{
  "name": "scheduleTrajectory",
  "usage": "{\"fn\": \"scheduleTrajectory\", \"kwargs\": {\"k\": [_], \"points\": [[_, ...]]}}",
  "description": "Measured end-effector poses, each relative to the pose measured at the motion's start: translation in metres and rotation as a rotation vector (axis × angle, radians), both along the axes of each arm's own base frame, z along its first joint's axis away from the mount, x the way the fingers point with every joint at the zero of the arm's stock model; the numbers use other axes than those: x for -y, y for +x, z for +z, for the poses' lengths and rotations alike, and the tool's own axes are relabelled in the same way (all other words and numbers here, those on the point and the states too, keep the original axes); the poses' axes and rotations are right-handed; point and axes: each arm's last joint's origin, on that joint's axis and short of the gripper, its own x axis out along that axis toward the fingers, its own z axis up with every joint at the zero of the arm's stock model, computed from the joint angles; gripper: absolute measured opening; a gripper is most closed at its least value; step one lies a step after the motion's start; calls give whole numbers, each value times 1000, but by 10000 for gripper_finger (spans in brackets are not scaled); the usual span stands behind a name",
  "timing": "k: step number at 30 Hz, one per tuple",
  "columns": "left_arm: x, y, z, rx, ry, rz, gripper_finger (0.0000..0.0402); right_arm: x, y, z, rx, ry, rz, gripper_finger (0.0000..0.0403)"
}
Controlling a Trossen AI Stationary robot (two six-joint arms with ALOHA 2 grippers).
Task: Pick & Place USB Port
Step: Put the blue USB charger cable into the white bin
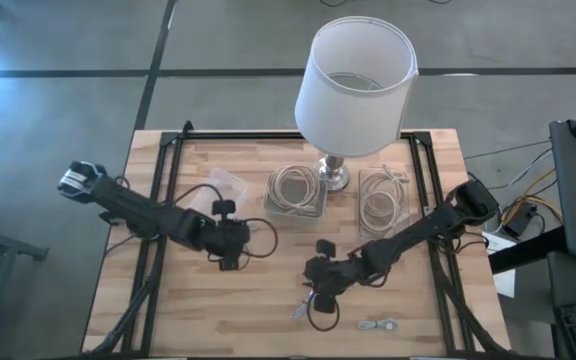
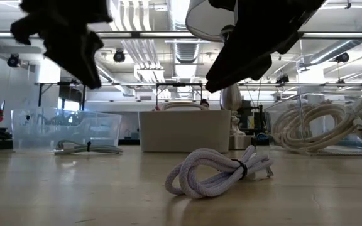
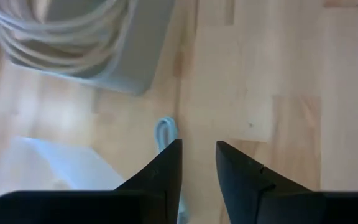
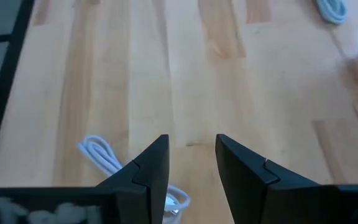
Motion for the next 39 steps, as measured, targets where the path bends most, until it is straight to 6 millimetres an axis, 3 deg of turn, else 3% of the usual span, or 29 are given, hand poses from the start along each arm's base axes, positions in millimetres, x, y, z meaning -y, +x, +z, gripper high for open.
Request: {"fn": "scheduleTrajectory", "kwargs": {"k": [4,8,15,23,34,39], "points": [[-5,-7,-29,1,-51,-7,106,3,0,-5,13,31,22,125],[-13,-10,-45,-29,-52,19,114,10,4,-6,12,45,20,125],[-27,-3,-55,-105,-32,61,129,20,9,-4,17,44,47,125],[-41,-20,-67,-382,55,96,131,20,9,-5,13,15,90,125],[-39,4,-72,-228,-5,31,131,21,12,-1,25,-22,190,125],[-46,7,-77,-237,-21,90,130,23,13,0,31,-51,219,125]]}}
